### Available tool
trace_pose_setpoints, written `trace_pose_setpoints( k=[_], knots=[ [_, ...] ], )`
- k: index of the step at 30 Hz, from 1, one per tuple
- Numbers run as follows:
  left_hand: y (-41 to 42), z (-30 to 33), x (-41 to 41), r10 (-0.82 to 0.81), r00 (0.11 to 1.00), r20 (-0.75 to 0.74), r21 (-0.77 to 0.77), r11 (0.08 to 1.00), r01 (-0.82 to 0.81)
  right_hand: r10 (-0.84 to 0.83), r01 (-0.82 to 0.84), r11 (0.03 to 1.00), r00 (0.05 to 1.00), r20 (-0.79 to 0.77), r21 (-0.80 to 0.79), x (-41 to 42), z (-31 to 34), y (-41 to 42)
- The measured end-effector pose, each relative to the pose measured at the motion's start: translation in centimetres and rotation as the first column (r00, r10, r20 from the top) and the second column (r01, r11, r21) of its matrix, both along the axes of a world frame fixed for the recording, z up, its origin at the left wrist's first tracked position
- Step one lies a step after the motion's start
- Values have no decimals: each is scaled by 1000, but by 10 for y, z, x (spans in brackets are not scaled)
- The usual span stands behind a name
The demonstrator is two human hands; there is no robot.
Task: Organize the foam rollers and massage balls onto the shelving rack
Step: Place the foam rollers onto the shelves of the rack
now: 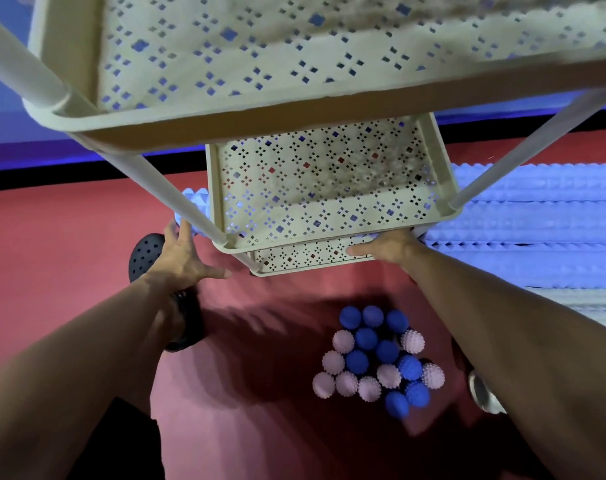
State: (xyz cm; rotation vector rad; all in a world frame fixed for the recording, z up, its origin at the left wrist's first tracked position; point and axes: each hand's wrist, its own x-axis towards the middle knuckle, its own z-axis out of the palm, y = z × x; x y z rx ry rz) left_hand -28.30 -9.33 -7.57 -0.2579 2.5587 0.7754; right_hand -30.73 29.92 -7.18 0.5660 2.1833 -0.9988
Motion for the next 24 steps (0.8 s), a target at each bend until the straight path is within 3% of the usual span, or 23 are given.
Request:
trace_pose_setpoints(
  k=[3, 9, 11, 14, 19, 24],
  knots=[
    [6, 7, 5, 25, 1000, 1, 24, 999, -25, -32, 25, 997, 996, -88, -80, 4, -21, 7],
    [9, 1, 16, 32, 999, -39, 75, 997, -29, -51, 45, 997, 992, -111, -57, -3, -4, 7],
    [19, -6, 16, -36, 999, -35, 94, 995, 39, -66, 66, 998, 986, -156, 0, 0, -2, 0],
    [40, -11, 17, -65, 998, 22, 137, 989, 62, 98, -71, 985, 979, -178, 156, 18, 1, -20],
    [65, -1, 19, -21, 997, 68, 165, 986, 10, 279, -236, 953, 926, -252, 190, 53, 9, -28],
    [80, 8, 14, 30, 997, 66, 203, 978, -43, 96, 18, 971, 884, -458, 240, 82, 22, 11]
  ],
)
